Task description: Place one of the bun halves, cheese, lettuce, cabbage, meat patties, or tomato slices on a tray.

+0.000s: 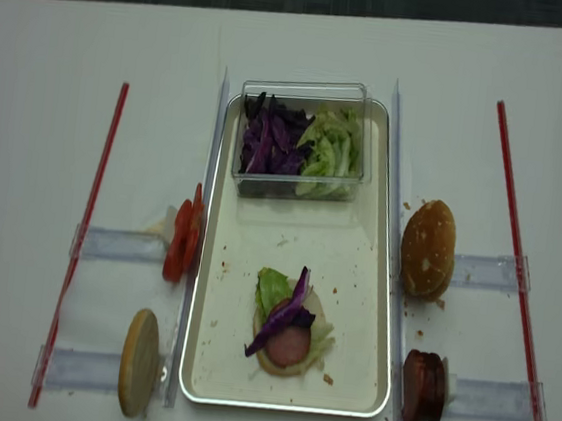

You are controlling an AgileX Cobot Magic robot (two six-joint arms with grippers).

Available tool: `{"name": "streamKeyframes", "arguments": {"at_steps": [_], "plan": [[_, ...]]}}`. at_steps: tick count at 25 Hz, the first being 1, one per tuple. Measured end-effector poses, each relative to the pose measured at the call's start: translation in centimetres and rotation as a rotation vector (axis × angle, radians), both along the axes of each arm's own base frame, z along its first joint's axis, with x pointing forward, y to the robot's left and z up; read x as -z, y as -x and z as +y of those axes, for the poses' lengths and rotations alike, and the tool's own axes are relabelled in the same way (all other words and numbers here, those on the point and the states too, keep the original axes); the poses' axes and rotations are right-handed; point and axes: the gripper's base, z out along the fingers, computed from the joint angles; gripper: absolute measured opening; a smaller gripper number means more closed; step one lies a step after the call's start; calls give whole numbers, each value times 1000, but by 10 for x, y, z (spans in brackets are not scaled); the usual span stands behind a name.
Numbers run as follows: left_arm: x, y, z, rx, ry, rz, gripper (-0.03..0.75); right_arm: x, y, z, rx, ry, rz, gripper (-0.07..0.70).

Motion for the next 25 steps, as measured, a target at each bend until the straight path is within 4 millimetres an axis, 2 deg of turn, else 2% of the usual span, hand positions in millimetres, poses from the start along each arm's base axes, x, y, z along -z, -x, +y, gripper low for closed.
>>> {"name": "streamKeyframes", "arguments": {"at_steps": [18, 25], "plan": [[0, 0, 0, -2, 3, 2, 484, 0, 0, 0, 2, -3, 0, 387], [0, 0, 1, 48, 3, 2, 484, 0, 0, 0, 2, -3, -1, 387]]}}
